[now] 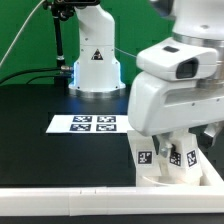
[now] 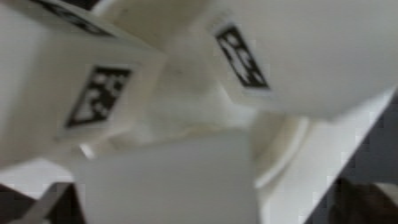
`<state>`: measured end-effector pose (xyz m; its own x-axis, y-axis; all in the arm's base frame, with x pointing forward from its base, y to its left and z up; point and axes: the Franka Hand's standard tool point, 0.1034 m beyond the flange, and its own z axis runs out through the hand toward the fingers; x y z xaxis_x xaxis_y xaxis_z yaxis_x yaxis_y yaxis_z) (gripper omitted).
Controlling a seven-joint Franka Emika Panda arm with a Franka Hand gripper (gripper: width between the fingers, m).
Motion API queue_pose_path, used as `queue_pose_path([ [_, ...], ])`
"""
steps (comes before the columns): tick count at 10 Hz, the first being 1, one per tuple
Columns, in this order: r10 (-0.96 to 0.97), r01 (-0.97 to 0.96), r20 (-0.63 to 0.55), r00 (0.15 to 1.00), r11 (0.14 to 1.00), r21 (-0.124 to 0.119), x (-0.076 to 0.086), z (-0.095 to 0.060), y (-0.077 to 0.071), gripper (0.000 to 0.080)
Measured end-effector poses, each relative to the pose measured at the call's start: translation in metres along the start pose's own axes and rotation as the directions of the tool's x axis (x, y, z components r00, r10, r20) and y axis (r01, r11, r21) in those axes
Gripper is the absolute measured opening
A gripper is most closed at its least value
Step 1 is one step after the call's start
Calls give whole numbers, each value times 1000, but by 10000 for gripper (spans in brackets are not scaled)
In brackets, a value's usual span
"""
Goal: Assemble stool
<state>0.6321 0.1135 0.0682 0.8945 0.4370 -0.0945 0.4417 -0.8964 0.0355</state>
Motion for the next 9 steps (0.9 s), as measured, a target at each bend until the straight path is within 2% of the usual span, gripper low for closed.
queue_pose_path([
  [1,11,-11,-5,1000,1000,-2,0,0,4,428],
  [2,16,-16,-5,1000,1000,-2,-1,1,6,428],
  [3,61,-61,-5,998,998,-2,-1,1,5,335],
  [7,357,-357,-5,934,934,1,-1,1,5,335],
  [9,581,-581,-6,814,814,11,-1,0,10,335],
])
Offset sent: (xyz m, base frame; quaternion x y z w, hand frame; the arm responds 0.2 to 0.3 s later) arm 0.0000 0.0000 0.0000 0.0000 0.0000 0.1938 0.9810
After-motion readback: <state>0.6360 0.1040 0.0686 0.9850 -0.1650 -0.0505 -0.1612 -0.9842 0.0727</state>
